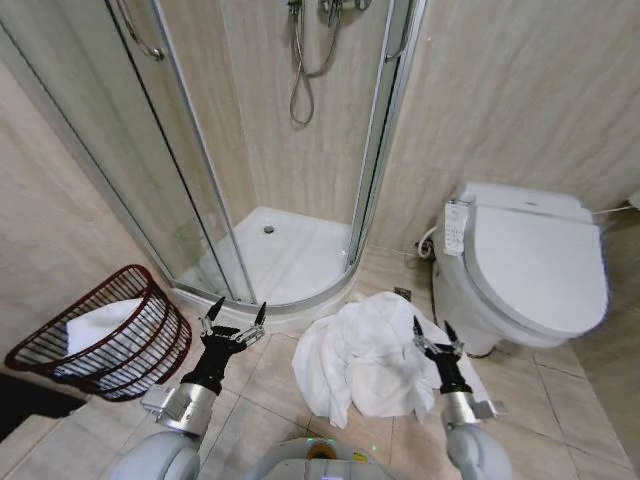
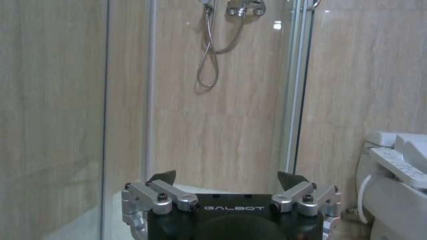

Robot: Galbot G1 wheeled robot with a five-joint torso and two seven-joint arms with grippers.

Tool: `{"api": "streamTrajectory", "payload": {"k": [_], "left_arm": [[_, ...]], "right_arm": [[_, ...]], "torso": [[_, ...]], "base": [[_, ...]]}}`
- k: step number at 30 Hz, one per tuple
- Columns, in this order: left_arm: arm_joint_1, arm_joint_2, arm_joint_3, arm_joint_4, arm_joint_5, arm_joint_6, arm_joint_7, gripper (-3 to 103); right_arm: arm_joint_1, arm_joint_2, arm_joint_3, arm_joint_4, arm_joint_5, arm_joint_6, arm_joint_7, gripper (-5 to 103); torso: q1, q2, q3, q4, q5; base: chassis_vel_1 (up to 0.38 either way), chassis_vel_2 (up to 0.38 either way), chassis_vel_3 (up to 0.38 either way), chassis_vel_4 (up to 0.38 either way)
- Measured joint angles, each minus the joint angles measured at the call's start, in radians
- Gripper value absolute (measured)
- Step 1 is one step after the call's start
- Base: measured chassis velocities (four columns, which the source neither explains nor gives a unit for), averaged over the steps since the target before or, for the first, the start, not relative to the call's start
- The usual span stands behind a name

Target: Discard the used towel into the hamper.

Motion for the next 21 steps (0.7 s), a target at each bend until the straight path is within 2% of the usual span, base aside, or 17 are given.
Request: {"api": "streamTrajectory", "payload": {"k": [5,13,21], "left_arm": [[0.000,0.000,0.000,0.000,0.000,0.000,0.000,99],[0.000,0.000,0.000,0.000,0.000,0.000,0.000,99],[0.000,0.000,0.000,0.000,0.000,0.000,0.000,99]], "right_arm": [[0.054,-0.010,-0.040,-0.113,-0.040,-0.048,0.073,100],[0.153,-0.023,-0.093,-0.308,-0.127,-0.096,0.129,100],[0.225,-0.026,-0.137,-0.454,-0.176,-0.147,0.141,100]], "torso": [[-0.002,-0.007,-0.004,0.0002,0.0001],[-0.004,-0.016,-0.011,0.0005,0.0003],[-0.004,-0.018,-0.012,0.0000,0.0000]], "base": [[0.008,0.010,0.006,0.005],[0.056,0.059,0.048,0.046],[0.013,0.013,0.012,0.014]]}}
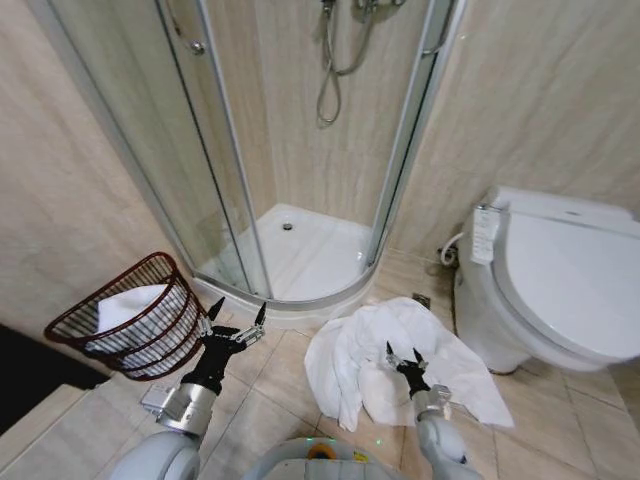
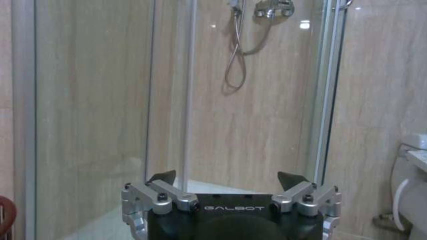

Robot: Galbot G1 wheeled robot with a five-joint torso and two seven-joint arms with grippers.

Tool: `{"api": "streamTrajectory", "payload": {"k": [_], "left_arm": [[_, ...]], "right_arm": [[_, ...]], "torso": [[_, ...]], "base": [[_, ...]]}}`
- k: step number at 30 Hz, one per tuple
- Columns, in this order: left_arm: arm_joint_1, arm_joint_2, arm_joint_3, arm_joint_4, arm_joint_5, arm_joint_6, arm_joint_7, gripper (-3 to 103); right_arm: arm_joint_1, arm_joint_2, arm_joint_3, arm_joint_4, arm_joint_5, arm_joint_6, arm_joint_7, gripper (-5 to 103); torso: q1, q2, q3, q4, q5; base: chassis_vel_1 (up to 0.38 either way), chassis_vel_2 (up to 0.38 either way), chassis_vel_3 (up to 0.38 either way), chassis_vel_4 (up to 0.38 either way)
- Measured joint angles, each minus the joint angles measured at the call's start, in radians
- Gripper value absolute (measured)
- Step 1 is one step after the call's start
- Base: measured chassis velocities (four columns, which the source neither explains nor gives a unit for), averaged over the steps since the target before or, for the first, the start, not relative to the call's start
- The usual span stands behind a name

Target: Discard the used towel into the hamper.

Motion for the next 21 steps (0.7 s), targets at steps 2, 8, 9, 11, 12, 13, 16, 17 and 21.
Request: {"api": "streamTrajectory", "payload": {"k": [2,8,9,11,12,13,16,17,21], "left_arm": [[0.000,0.000,0.000,0.000,0.000,0.000,0.000,99],[0.000,0.000,0.000,0.000,0.000,0.000,0.000,99],[0.000,0.000,0.000,0.000,0.000,0.000,0.000,99],[0.000,0.000,0.000,0.000,0.000,0.000,0.000,99],[0.000,0.000,0.000,0.000,0.000,0.000,0.000,99],[0.000,0.000,0.000,0.000,0.000,0.000,0.000,99],[0.000,0.000,0.000,0.000,0.000,0.000,0.000,99],[0.000,0.000,0.000,0.000,0.000,0.000,0.000,99],[0.000,0.000,0.000,0.000,0.000,0.000,0.000,99]], "right_arm": [[0.035,0.001,-0.013,-0.057,-0.039,-0.003,0.002,100],[0.108,-0.007,-0.040,-0.193,-0.082,0.015,-0.028,100],[0.108,-0.007,-0.040,-0.193,-0.082,0.015,-0.028,100],[0.129,-0.003,-0.052,-0.225,-0.089,0.015,-0.041,100],[0.138,0.003,-0.064,-0.240,-0.101,0.016,-0.049,100],[0.141,0.007,-0.073,-0.245,-0.116,0.016,-0.051,100],[0.140,0.021,-0.096,-0.245,-0.183,0.015,-0.051,100],[0.140,0.021,-0.096,-0.245,-0.183,0.015,-0.051,100],[0.135,0.036,-0.122,-0.256,-0.299,-0.002,-0.028,100]], "torso": [[0.000,0.000,0.000,0.0000,0.0004],[0.000,0.000,0.000,0.0000,0.0000],[0.000,0.000,0.000,0.0000,0.0000],[0.000,0.000,0.000,0.0001,0.0000],[0.000,0.000,0.000,0.0002,0.0001],[0.000,0.001,0.000,0.0002,0.0003],[0.000,0.001,0.000,0.0002,0.0002],[0.000,0.001,0.000,0.0002,0.0002],[0.000,0.001,0.001,0.0003,0.0002]], "base": [[0.000,0.000,0.000,0.000],[0.000,0.000,0.000,0.000],[0.000,0.000,0.000,0.000],[0.000,0.000,0.000,0.000],[0.000,0.000,0.000,0.000],[0.000,0.000,0.000,0.000],[0.000,0.000,0.000,0.000],[0.000,0.000,0.000,0.000],[0.000,0.000,0.000,0.000]]}}
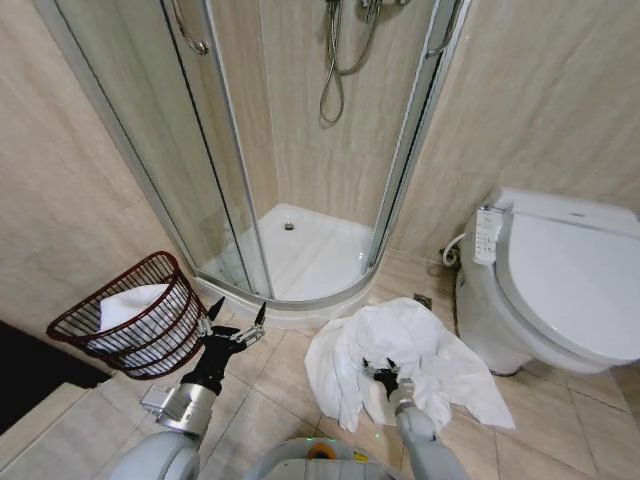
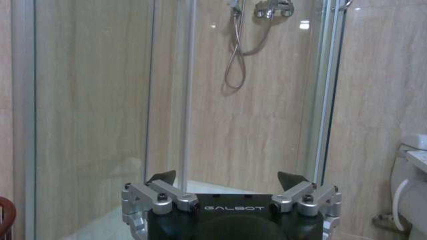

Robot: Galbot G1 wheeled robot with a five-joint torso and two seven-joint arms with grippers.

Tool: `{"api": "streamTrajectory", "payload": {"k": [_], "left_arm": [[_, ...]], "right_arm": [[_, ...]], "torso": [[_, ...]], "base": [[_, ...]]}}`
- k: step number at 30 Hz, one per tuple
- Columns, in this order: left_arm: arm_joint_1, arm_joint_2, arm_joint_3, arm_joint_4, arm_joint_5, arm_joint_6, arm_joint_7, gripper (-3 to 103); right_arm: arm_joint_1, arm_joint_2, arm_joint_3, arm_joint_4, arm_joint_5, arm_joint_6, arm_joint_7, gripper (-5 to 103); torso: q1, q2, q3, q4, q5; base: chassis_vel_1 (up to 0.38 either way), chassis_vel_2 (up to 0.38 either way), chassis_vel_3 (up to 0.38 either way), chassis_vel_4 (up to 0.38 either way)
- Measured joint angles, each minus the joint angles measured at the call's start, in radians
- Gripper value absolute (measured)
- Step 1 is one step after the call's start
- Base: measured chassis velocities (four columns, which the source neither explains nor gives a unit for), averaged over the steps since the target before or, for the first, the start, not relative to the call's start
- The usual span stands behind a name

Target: Discard the used towel into the hamper.

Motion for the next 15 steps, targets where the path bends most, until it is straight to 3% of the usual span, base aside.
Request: {"api": "streamTrajectory", "payload": {"k": [7,15], "left_arm": [[0.000,0.000,0.000,0.000,0.000,0.000,0.000,99],[0.000,0.000,0.000,0.000,0.000,0.000,0.000,99]], "right_arm": [[-0.018,-0.006,0.009,-0.038,-0.115,-0.033,0.071,100],[-0.013,-0.021,0.059,-0.060,-0.084,-0.043,0.064,103]], "torso": [[0.000,0.000,0.000,-0.0001,0.0000],[0.000,0.001,0.000,0.0000,0.0002]], "base": [[0.000,0.000,0.000,0.000],[0.000,0.000,0.000,0.000]]}}
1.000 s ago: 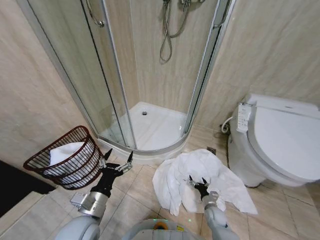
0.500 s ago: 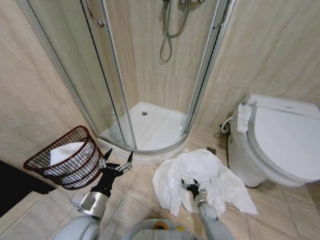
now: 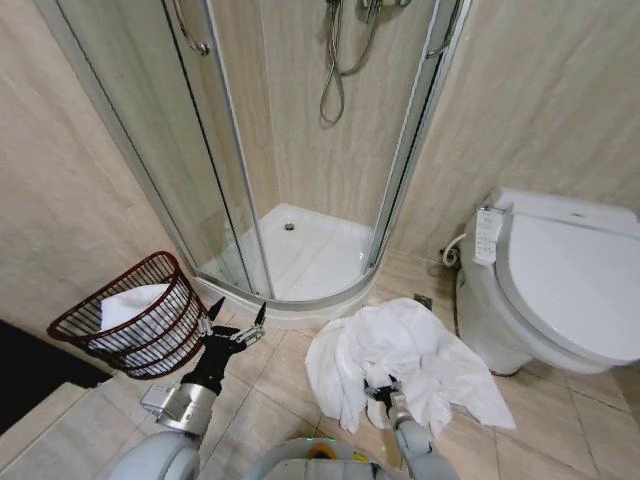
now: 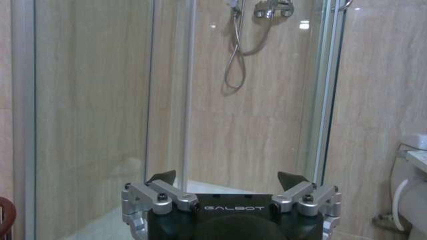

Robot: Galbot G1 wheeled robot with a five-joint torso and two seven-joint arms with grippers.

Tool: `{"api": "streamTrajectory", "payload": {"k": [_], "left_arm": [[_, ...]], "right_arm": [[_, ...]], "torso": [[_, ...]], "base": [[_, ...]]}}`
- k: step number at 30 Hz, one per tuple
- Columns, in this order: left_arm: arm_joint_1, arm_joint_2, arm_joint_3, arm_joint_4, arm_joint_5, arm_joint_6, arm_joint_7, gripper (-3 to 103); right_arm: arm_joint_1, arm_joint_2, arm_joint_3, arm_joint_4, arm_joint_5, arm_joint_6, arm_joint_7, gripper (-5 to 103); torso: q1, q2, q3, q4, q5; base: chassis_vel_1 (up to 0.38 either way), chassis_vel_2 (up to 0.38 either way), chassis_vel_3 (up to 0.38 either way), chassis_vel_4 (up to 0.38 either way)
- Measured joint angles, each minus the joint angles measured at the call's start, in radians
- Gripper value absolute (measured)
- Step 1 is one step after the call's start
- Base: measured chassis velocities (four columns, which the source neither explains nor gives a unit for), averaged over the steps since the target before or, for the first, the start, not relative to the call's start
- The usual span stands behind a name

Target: Discard the used towel into the hamper.

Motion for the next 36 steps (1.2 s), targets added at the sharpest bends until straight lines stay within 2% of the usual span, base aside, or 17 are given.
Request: {"api": "streamTrajectory", "payload": {"k": [3,7,8,11,12,13,15,19,20,23,29,36], "left_arm": [[0.000,0.000,0.000,0.000,0.000,0.000,0.000,99],[0.000,0.000,0.000,0.000,0.000,0.000,0.000,99],[0.000,0.000,0.000,0.000,0.000,0.000,0.000,99],[0.000,0.000,0.000,0.000,0.000,0.000,0.000,99],[0.000,0.000,0.000,0.000,0.000,0.000,0.000,99],[0.000,0.000,0.000,0.000,0.000,0.000,0.000,99],[0.000,0.000,0.000,0.000,0.000,0.000,0.000,99],[0.000,0.000,0.000,0.000,0.000,0.000,0.000,99],[0.000,0.000,0.000,0.000,0.000,0.000,0.000,99],[0.000,0.000,0.000,0.000,0.000,0.000,0.000,99],[0.000,0.000,0.000,0.000,0.000,0.000,0.000,99],[0.000,0.000,0.000,0.000,0.000,0.000,0.000,99]], "right_arm": [[0.000,-0.004,0.011,0.003,0.006,0.004,-0.009,99],[-0.018,-0.016,0.019,0.041,0.029,0.014,-0.015,79],[-0.018,-0.016,0.019,0.041,0.029,0.014,-0.015,79],[-0.019,-0.009,0.016,0.030,0.061,0.048,-0.017,62],[-0.019,-0.009,0.016,0.030,0.061,0.048,-0.017,62],[-0.017,-0.007,0.016,0.021,0.063,0.059,-0.019,57],[-0.014,-0.006,0.017,0.012,0.063,0.072,-0.020,57],[0.000,-0.007,0.014,-0.014,0.067,0.105,-0.005,35],[0.000,-0.007,0.014,-0.014,0.067,0.105,-0.005,35],[0.014,-0.006,0.004,-0.053,0.089,0.156,0.022,19],[0.010,-0.007,0.014,-0.059,0.087,0.188,-0.008,8],[-0.012,0.001,0.048,0.000,0.071,0.167,-0.053,7]], "torso": [[0.000,0.000,0.000,0.0000,-0.0002],[0.000,0.000,0.000,0.0000,-0.0005],[0.000,0.000,0.000,0.0000,-0.0005],[0.000,0.000,0.000,-0.0001,-0.0002],[0.000,0.000,0.000,-0.0001,-0.0002],[0.000,0.000,0.000,0.0000,0.0000],[0.000,0.000,0.000,-0.0001,0.0000],[0.000,0.000,0.000,0.0000,-0.0003],[0.000,0.000,0.000,0.0000,-0.0003],[0.000,0.000,0.000,0.0000,0.0000],[0.000,0.000,0.000,-0.0001,-0.0002],[0.000,0.000,0.000,0.0000,-0.0006]], "base": [[0.000,0.000,0.000,0.000],[0.000,0.000,0.000,0.000],[0.000,0.000,0.000,0.000],[0.000,0.000,0.000,0.000],[0.000,0.000,0.000,0.000],[0.000,0.000,0.000,0.000],[0.000,0.000,0.000,0.000],[0.000,0.000,0.000,0.000],[0.000,0.000,0.000,0.000],[0.000,0.000,0.000,0.000],[0.000,0.000,0.000,0.000],[0.000,0.000,0.000,0.000]]}}
